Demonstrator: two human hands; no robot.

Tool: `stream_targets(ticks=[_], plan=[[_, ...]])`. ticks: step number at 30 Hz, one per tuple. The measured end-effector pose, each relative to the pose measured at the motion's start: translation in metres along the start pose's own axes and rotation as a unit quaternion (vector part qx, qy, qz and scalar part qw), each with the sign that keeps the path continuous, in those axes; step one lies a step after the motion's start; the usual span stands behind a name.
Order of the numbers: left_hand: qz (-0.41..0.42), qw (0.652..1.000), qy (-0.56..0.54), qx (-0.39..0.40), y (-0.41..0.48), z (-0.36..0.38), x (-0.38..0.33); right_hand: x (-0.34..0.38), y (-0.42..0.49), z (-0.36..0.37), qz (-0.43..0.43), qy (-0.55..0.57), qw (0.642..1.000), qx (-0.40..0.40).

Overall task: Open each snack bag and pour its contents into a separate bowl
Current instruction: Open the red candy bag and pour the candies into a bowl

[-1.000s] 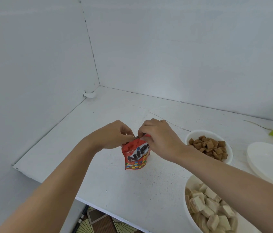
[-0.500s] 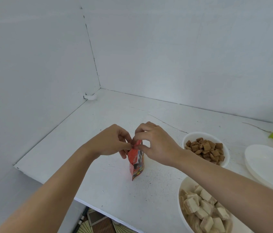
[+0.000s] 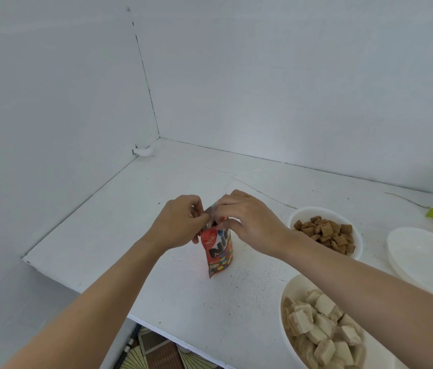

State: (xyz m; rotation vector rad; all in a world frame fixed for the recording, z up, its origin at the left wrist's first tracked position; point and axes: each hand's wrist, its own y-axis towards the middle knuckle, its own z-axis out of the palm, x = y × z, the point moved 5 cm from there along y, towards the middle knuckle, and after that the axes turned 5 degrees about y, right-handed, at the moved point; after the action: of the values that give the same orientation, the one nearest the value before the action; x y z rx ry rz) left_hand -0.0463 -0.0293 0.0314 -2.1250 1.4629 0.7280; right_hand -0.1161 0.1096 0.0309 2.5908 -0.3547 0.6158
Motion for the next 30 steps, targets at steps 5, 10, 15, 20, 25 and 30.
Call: stream_targets(ticks=[5,10,15,20,25,30], plan=[[0.001,1.000,0.024,-0.001,0.001,-0.010,0.002,-0.002,-0.005,0.000,-0.004,-0.035,0.999,0.028],[0.064,0.995,0.050,0.054,0.004,-0.013,-0.005,-0.003,-0.005,-0.004,0.013,-0.033,0.999,0.032],[0.086,0.980,0.156,0.086,0.007,-0.009,-0.011,0.000,-0.004,-0.006,0.008,-0.043,0.997,0.061],[0.044,0.977,0.206,0.019,0.019,-0.030,-0.003,-0.003,-0.007,-0.009,-0.021,-0.103,0.993,0.056],[0.054,0.976,0.211,-0.015,0.024,-0.030,-0.009,0.005,0.000,-0.011,-0.015,-0.110,0.994,0.017],[0.110,0.980,0.121,0.111,0.014,-0.021,-0.014,-0.011,-0.011,-0.008,0.008,-0.099,0.994,0.053]])
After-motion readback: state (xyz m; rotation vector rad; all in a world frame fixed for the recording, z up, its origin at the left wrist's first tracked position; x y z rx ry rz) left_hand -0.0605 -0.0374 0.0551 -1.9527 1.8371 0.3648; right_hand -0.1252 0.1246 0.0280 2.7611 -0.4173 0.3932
